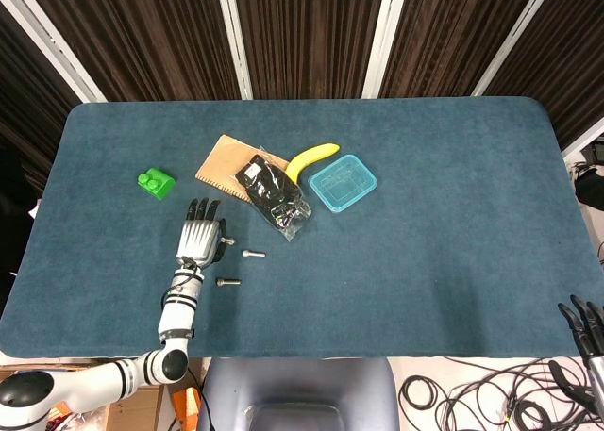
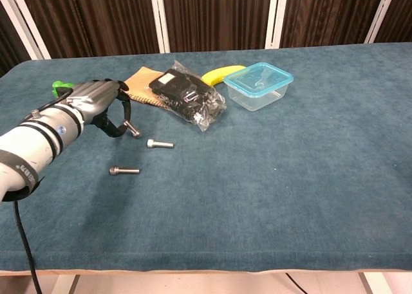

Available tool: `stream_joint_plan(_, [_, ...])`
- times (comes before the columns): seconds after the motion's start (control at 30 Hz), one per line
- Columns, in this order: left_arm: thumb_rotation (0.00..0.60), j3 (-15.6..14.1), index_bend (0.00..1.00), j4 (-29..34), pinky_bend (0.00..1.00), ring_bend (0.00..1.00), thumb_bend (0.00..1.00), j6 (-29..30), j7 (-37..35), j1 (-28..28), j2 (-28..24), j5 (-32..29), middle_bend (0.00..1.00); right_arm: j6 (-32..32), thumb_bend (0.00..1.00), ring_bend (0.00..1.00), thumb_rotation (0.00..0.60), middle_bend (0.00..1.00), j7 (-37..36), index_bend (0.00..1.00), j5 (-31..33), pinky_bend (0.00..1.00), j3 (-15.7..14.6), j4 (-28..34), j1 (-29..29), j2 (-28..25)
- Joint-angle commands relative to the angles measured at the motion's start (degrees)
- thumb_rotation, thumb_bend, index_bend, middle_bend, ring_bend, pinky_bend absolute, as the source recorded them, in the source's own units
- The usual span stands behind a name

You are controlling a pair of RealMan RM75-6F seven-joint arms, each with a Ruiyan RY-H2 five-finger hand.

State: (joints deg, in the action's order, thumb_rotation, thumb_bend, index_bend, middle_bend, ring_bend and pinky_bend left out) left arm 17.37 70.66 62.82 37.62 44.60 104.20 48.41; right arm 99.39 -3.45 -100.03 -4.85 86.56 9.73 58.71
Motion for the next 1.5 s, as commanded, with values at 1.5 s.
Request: stream_joint_plan(1.5, [0.600, -5.39, 0.41, 0.87, 0.00, 0.00, 0.37, 2.88, -2.97, 0.10, 5.83, 11.46, 0.04, 0.03, 0.29, 0.00, 0.600, 0.00, 0.00, 0.00, -0.45, 0.04, -0.21, -0.06, 0.02, -0.04])
